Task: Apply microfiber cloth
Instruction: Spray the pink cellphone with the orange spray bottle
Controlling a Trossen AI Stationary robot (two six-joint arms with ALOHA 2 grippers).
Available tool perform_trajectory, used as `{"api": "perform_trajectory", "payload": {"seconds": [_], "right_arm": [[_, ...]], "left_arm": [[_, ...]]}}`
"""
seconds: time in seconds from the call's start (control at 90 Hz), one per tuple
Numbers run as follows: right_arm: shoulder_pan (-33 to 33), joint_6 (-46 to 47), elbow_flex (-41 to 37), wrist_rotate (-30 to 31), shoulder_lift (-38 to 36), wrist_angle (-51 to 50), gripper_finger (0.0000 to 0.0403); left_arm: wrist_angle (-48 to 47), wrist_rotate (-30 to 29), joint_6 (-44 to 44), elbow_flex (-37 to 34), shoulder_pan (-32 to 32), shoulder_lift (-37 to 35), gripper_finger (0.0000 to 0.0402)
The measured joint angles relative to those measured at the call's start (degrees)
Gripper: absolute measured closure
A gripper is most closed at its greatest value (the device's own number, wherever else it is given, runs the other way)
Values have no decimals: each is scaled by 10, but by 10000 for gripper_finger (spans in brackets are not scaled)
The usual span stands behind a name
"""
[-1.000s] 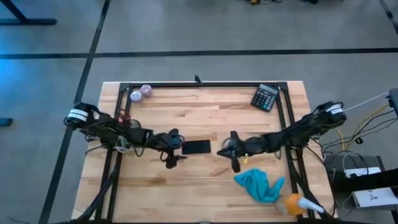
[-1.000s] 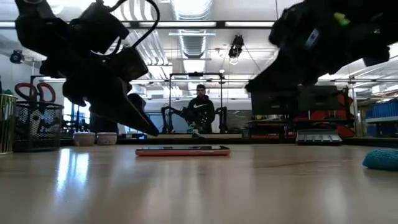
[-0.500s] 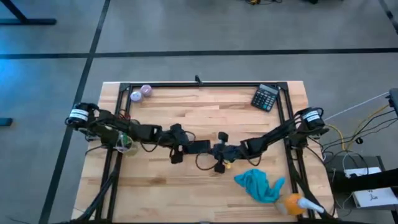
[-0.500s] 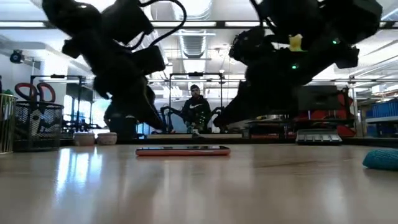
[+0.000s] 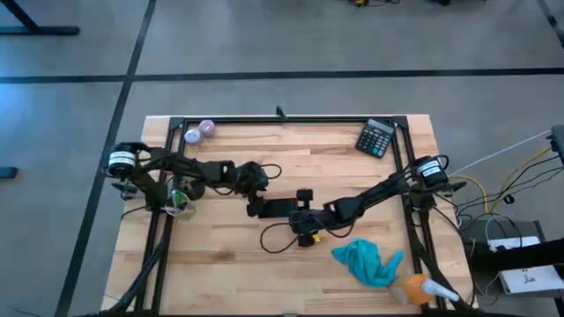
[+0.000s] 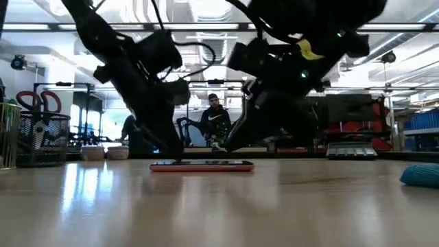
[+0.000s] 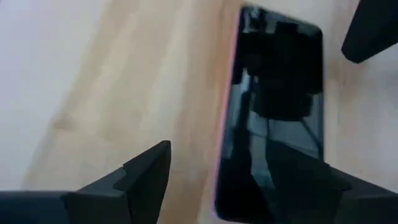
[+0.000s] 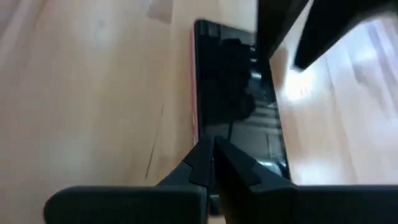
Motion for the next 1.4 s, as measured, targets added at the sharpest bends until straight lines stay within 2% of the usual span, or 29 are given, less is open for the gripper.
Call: {"api": "perform_trajectory", "payload": {"seconds": [0.144,0.289,0.433,0.556,0.711,0.933,1.078,1.4], "right_arm": [[0,-19,22,-18,0,-32,385],[-1,-8,26,-30,0,-33,335],[1,12,23,-32,0,-37,288],[2,6,20,-31,7,-35,259],[-3,-15,21,-22,41,-28,237],[-1,-60,27,73,67,-11,234],[-5,-100,37,104,70,-15,245],[-9,-235,66,112,72,-21,262]], "left_arm": [[1,0,13,14,-1,26,165],[-33,0,30,31,-1,23,175],[-117,-1,68,59,-1,2,183],[-133,-5,81,73,10,-2,183],[-141,41,92,73,23,0,188],[-147,149,112,72,24,26,191],[-145,153,112,72,23,41,189],[-142,178,114,72,23,44,197]]}}
